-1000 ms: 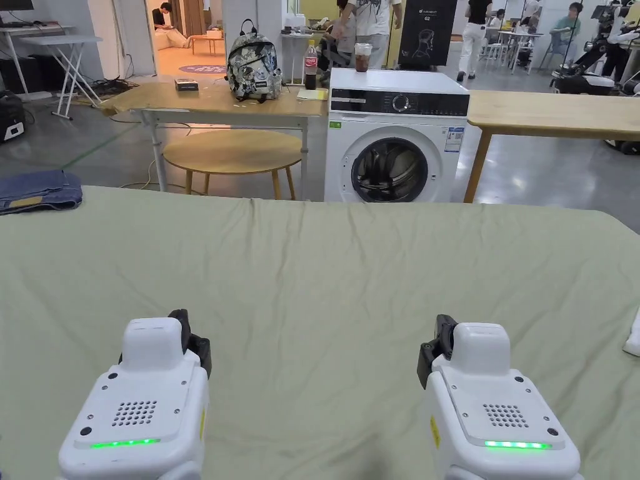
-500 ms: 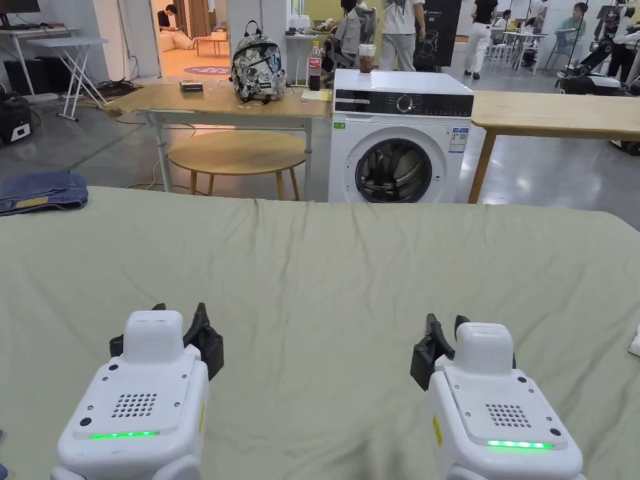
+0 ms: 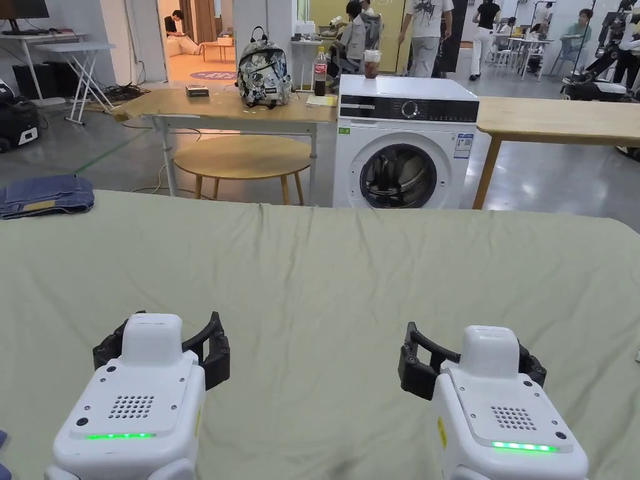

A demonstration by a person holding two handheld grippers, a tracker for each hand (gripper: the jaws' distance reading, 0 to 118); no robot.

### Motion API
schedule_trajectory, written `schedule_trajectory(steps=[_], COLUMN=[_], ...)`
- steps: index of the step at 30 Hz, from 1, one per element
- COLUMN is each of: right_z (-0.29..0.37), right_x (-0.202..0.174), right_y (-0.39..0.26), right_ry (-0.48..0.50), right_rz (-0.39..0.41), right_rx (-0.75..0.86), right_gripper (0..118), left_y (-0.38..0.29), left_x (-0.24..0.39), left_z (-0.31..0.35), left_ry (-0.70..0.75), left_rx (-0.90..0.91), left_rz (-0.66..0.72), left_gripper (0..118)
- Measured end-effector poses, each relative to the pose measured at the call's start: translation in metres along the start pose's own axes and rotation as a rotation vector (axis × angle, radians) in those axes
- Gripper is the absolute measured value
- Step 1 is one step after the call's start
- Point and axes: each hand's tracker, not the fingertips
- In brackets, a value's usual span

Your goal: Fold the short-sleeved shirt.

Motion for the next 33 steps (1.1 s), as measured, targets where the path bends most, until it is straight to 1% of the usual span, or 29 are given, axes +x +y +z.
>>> schedule_trajectory(steps=[2,4,5,8,9,13,16,18,21,24,26,31,33], right_z=[-0.001,-0.001,-0.001,-0.003,-0.004,-0.009,-0.009,-0.009,-0.008,-0.008,-0.009,-0.012,-0.023], right_x=[0.002,0.004,0.005,-0.001,-0.001,0.005,0.005,0.002,-0.003,-0.004,-0.004,-0.005,-0.004], right_y=[0.002,0.005,0.005,0.010,0.011,0.014,0.018,0.022,0.026,0.030,0.034,0.042,0.031], right_ry=[0.025,0.045,0.046,-0.047,-0.053,-0.016,-0.013,-0.014,-0.039,-0.052,-0.055,-0.075,-0.073], right_rz=[-0.022,-0.057,-0.077,-0.059,-0.064,-0.114,-0.127,-0.135,-0.144,-0.197,-0.232,-0.231,-0.231], right_rx=[-0.007,-0.030,-0.016,-0.031,-0.047,-0.075,-0.087,-0.094,-0.099,-0.123,-0.157,-0.196,-0.200], right_gripper=[100,100,100,100,100,100,100,100,100,100,100,100,100], left_y=[0.001,0.001,0.002,0.004,0.005,0.005,0.005,0.003,0.003,0.003,0.003,0.001,0.001], left_x=[-0.002,-0.003,-0.003,-0.005,-0.006,-0.009,-0.008,-0.011,-0.013,-0.015,-0.018,-0.020,-0.021], left_z=[-0.002,-0.002,-0.002,-0.002,-0.002,-0.003,-0.005,-0.005,-0.004,-0.005,-0.008,-0.011,-0.011], left_ry=[-0.010,-0.018,-0.018,-0.042,-0.055,-0.087,-0.063,-0.084,-0.087,-0.077,-0.097,-0.107,-0.108], left_rx=[-0.010,-0.015,-0.016,-0.018,-0.020,-0.023,-0.047,-0.040,-0.044,-0.045,-0.058,-0.078,-0.075], left_rz=[0.006,0.013,0.016,0.033,0.037,0.058,0.046,0.060,0.083,0.093,0.106,0.127,0.138], left_gripper=[78,78,78,78,78,78,78,78,78,78,78,78,78])
